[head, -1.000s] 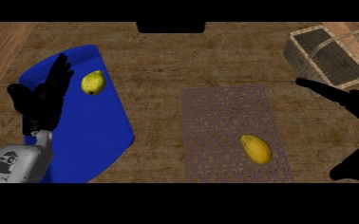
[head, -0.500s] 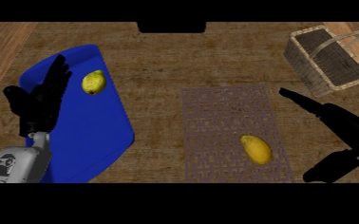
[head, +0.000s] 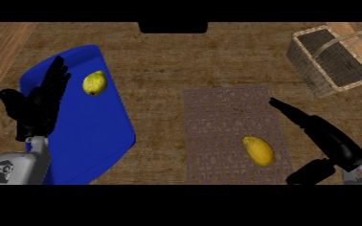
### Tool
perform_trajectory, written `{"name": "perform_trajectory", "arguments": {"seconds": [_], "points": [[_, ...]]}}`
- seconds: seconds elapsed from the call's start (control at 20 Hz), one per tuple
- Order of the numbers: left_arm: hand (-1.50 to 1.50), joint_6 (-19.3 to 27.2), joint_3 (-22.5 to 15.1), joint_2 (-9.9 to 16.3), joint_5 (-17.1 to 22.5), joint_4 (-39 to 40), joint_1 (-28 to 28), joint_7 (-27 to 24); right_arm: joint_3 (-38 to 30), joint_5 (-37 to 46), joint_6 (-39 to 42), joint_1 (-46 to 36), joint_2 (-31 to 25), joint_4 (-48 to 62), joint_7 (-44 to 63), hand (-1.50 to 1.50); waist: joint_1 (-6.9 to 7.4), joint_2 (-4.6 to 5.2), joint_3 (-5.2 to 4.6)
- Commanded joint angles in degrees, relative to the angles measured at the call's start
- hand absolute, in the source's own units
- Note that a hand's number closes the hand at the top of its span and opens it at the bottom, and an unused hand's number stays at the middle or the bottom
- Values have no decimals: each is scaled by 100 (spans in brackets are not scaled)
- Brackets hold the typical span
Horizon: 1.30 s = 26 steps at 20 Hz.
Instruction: Pick the lemon from the placemat and place it in the basket
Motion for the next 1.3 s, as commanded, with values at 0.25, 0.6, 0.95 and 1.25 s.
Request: {"name": "perform_trajectory", "arguments": {"seconds": [0.25, 0.6, 0.95, 1.25], "points": [[0, 79, -73, -608, -535, 59, 92, -181, 51, 566, -206, 494, 487, -198, -411, -150, -19, -3, -3], [0, -512, 429, -417, -410, 39, 170, -209, 60, 990, -245, 243, 822, 281, -613, -150, 0, -2, -3], [0, -714, 697, -346, -399, 115, -189, 42, 64, 1515, -477, 102, 949, 696, -678, -150, 1, 1, -3], [0, -581, 599, -654, -634, -127, 92, 4, 92, 1740, -341, -8, 1224, 577, -148, -150, 4, -3, -3]]}}
